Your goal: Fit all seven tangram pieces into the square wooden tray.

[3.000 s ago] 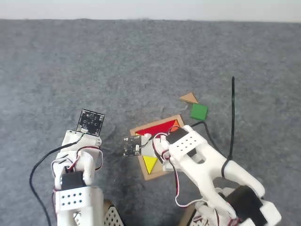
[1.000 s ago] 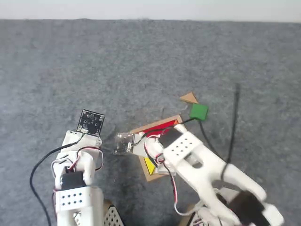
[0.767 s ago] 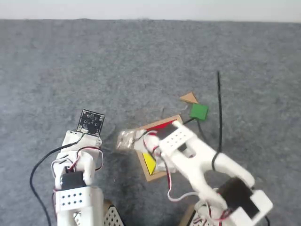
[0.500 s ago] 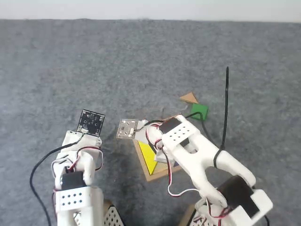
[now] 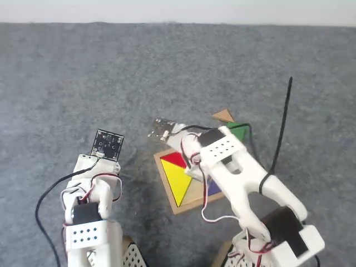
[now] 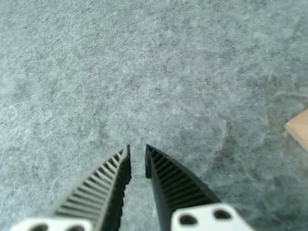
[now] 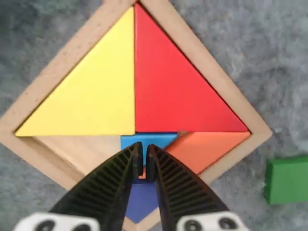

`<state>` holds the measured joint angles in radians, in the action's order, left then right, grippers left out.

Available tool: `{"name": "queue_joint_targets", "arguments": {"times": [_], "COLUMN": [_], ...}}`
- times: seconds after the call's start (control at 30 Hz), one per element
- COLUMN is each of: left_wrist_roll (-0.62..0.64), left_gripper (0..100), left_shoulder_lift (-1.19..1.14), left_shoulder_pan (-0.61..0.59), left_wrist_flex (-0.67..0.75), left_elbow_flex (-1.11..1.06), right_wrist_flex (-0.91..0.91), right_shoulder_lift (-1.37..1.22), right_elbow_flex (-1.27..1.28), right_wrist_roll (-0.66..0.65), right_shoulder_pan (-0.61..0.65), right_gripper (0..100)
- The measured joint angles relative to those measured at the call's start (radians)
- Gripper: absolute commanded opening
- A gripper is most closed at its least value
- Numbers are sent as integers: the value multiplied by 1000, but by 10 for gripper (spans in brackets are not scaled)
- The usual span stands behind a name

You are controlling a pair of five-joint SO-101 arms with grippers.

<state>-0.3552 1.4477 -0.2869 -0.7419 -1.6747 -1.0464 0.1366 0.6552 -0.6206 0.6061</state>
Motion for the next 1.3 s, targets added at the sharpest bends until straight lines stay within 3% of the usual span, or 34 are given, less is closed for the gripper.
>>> {"name": "queue_joint_targets", "arguments": {"times": [0.33,0.63,0.83,1.07,1.3], "left_wrist_roll": [0,0,0,0,0], "left_gripper": [48,48,48,48,48], "left_shoulder_lift": [0,0,0,0,0], "left_shoulder_pan": [0,0,0,0,0], "left_wrist_flex": [0,0,0,0,0], "left_elbow_flex": [0,0,0,0,0], "right_wrist_flex": [74,-20,-117,-186,43], "right_shoulder_lift": [-101,-92,104,239,236], "right_elbow_flex": [-18,-48,-83,-20,198], "right_wrist_roll": [2,-37,-49,-15,78], "right_shoulder_pan": [-178,-203,-203,-43,41], "right_gripper": [31,31,34,34,35]}}
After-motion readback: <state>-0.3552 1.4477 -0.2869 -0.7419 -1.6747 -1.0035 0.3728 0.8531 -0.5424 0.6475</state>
